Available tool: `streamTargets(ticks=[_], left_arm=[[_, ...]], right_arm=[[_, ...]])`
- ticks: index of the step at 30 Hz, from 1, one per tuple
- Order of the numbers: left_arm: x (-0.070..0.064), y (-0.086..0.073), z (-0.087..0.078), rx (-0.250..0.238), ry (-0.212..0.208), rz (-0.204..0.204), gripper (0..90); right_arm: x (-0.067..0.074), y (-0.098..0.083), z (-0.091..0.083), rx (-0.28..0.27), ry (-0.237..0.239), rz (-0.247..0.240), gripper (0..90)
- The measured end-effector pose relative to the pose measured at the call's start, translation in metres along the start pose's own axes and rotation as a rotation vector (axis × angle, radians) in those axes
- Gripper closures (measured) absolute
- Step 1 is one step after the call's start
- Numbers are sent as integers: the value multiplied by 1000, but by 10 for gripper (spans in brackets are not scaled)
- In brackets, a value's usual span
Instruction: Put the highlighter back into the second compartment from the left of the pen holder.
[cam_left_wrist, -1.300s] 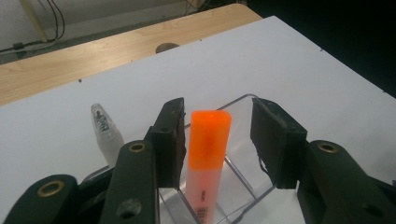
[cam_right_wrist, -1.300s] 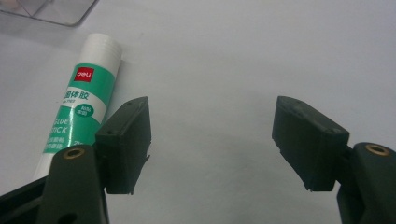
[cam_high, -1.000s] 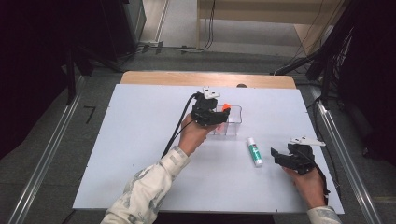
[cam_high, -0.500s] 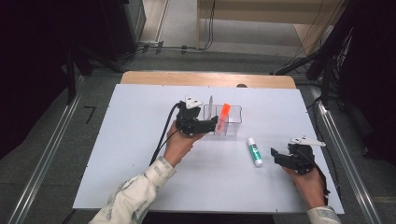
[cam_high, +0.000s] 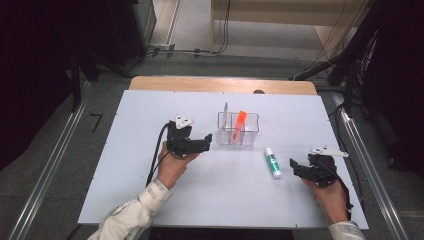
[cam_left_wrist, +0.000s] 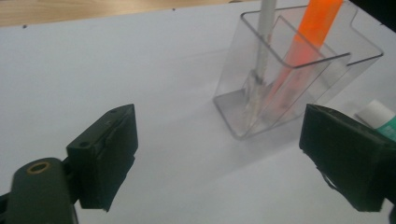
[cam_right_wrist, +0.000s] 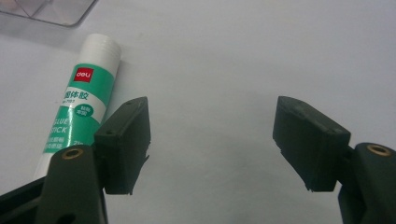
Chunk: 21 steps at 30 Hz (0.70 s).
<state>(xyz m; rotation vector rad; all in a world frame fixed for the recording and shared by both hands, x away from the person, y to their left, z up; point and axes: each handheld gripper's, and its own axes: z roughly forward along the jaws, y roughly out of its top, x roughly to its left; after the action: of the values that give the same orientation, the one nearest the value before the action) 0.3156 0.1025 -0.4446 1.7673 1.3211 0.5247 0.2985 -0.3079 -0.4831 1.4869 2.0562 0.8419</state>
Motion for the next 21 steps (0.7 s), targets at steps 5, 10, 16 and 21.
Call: streamTargets(ticks=[5, 10, 16, 21], left_arm=[[13, -8, -5, 8, 12, -15, 75], [21, -14, -10, 5, 26, -28, 43], [29, -19, -15, -5, 39, -53, 43], [35, -21, -22, -27, 51, -70, 43]], right_arm=[[0, 0, 0, 1, -1, -3, 264], [0, 0, -1, 0, 1, -2, 264], [0, 0, -1, 0, 3, -2, 264], [0, 0, -2, -2, 5, -1, 264]])
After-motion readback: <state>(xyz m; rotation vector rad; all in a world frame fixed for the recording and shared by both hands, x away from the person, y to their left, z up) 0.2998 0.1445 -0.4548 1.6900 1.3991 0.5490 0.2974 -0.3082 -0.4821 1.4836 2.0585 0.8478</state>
